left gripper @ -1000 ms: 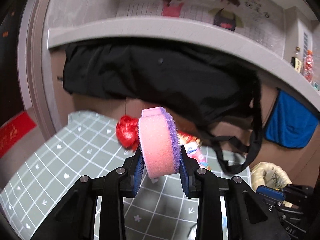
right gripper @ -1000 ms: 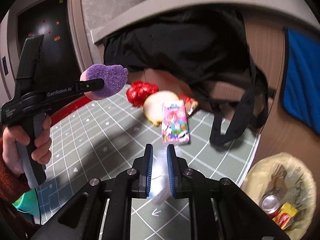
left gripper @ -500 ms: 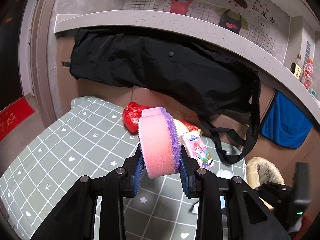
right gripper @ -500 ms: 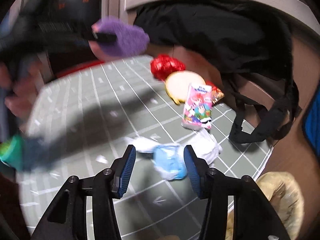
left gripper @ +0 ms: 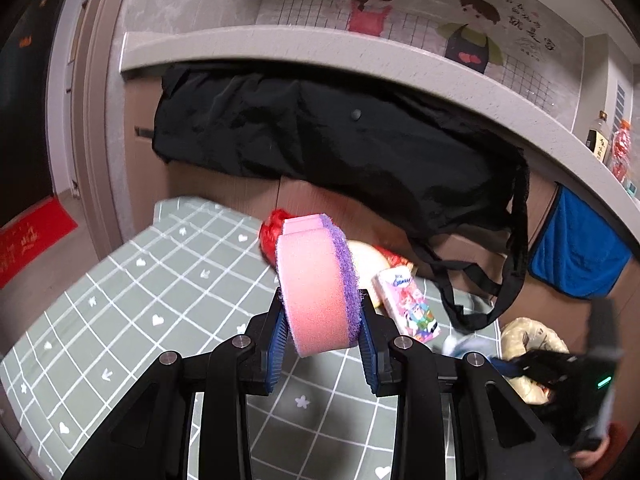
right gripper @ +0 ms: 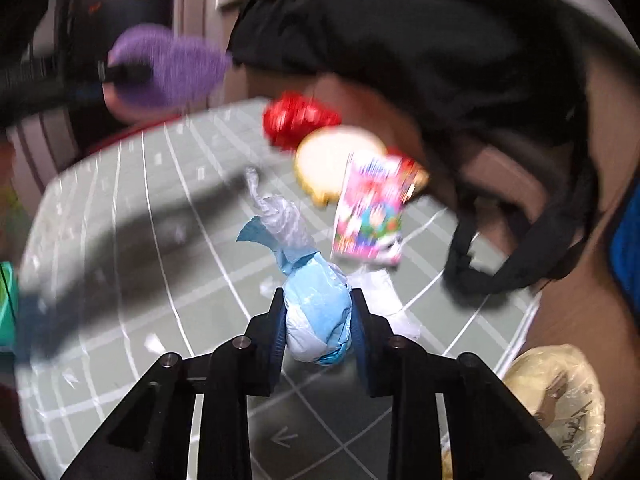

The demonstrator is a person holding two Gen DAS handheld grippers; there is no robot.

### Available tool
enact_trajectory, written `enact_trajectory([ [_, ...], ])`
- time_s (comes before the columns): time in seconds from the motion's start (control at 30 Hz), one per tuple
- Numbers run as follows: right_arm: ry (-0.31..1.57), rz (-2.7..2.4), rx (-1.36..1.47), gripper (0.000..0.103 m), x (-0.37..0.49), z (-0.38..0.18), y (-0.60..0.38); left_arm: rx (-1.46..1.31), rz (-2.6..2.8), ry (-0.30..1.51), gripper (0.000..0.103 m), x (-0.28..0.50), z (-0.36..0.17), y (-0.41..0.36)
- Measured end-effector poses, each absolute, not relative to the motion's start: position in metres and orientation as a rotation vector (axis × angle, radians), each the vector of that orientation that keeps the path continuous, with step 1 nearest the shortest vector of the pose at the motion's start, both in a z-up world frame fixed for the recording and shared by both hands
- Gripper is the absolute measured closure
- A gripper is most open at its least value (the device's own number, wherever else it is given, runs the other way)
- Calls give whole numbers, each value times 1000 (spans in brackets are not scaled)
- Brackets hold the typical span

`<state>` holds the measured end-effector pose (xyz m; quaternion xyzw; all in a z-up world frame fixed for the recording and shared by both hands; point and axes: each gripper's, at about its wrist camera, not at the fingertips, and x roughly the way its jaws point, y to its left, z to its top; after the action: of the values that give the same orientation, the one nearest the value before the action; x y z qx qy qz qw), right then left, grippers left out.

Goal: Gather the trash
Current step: 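Carry the sponge and blue mask over the bin with both tools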

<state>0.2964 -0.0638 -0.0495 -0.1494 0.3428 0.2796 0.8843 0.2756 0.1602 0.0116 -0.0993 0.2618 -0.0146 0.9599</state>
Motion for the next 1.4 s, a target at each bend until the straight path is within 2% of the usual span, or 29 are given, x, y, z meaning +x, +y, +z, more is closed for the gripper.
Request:
enact_trajectory([
  [0.3,521,633,-101,76,258,55,-93,-82,5,322,70,234,73,105],
  [0.57,419,570,-76,76,227,93,-141,-47,-43,241,70,215,107,57],
  [0.97,393,412,-14,76,210,86,-231,21,-175,263,70,221,105,-32],
  [1.4,454,281,86,76,211,51,-313,58,-334,363,70,247,72,-118],
])
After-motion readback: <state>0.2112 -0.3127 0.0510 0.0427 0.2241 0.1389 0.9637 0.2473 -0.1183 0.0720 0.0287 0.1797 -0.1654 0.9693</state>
